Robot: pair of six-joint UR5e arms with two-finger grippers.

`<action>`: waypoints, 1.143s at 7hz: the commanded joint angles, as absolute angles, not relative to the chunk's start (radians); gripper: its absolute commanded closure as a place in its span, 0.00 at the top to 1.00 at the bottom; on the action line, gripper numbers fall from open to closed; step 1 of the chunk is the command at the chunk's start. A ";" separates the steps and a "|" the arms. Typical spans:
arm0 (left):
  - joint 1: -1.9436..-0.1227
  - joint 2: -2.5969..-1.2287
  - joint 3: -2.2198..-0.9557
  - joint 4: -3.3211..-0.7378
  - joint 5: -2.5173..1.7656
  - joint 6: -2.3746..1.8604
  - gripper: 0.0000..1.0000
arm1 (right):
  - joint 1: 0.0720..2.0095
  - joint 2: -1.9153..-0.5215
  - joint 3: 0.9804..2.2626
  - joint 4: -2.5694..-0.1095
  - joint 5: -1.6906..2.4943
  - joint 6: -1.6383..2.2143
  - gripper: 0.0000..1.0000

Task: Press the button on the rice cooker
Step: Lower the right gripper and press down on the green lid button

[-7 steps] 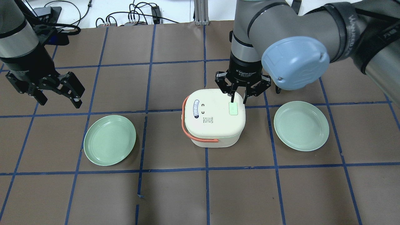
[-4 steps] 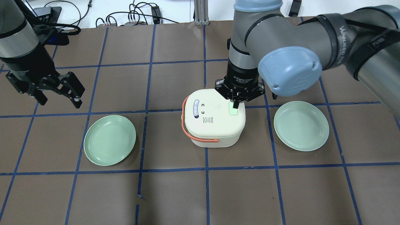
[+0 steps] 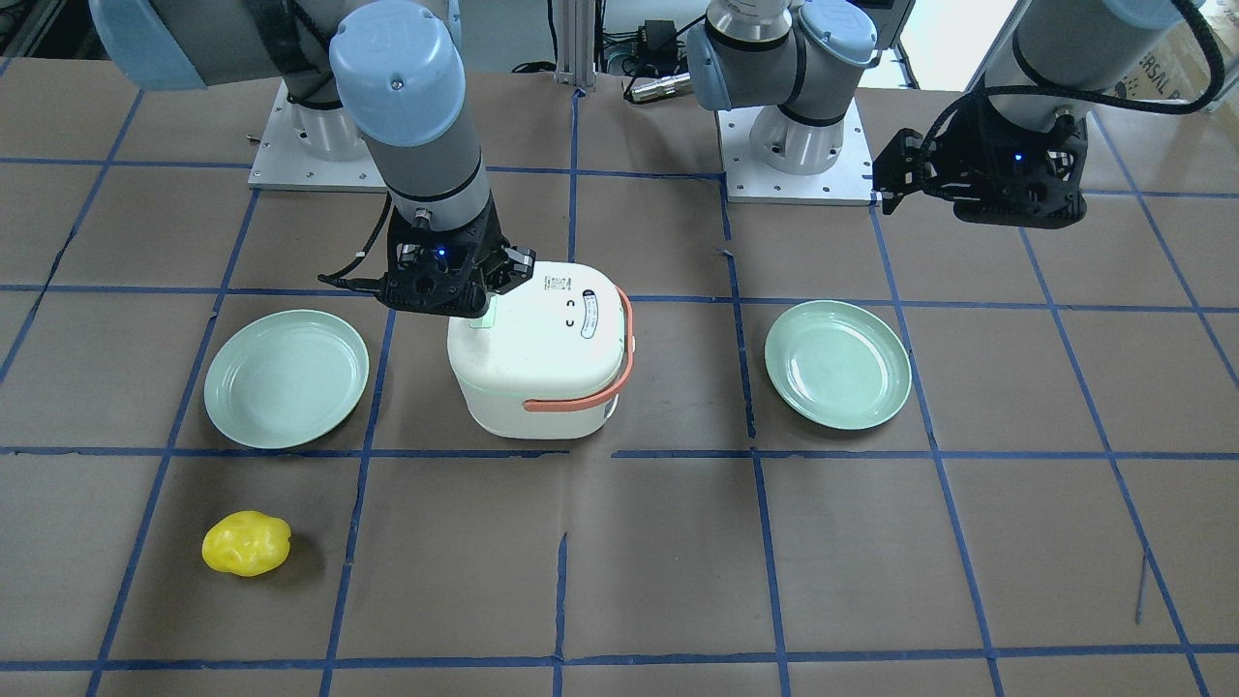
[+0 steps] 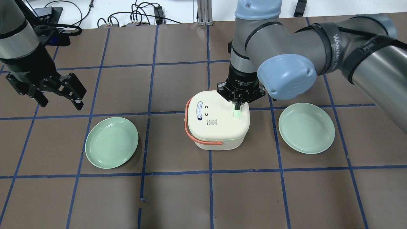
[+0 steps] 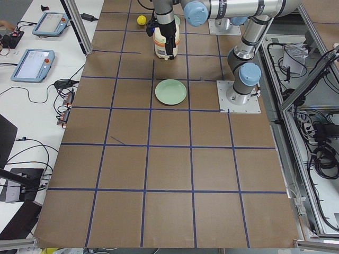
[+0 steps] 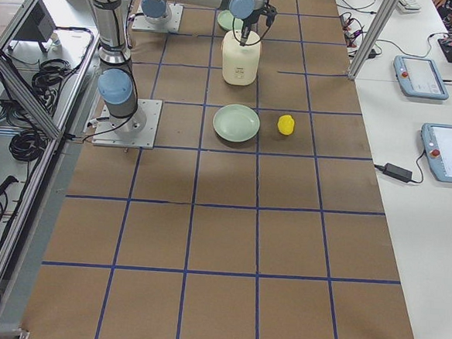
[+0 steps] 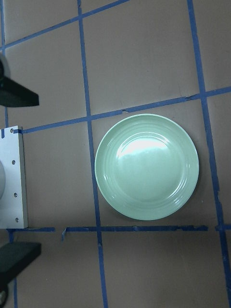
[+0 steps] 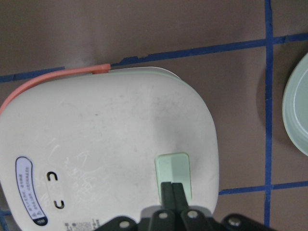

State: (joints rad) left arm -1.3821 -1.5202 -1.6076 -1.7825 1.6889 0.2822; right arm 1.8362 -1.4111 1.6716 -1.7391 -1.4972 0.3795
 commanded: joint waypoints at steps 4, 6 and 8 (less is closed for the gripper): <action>-1.382 -1.520 -1.608 -1.782 1.689 0.282 1.00 | 1.836 -1.411 1.713 -1.789 -1.497 0.380 0.08; -1.382 -1.520 -1.608 -1.782 1.689 0.282 1.00 | 1.836 -1.411 1.712 -1.789 -1.497 0.380 0.08; -1.382 -1.520 -1.608 -1.782 1.689 0.282 1.00 | 1.836 -1.426 1.678 -1.780 -1.505 0.405 0.31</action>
State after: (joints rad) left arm -1.3821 -1.5202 -1.6076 -1.7825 1.6889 0.2822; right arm 1.8362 -1.4157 1.6984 -1.7898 -1.4990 0.3905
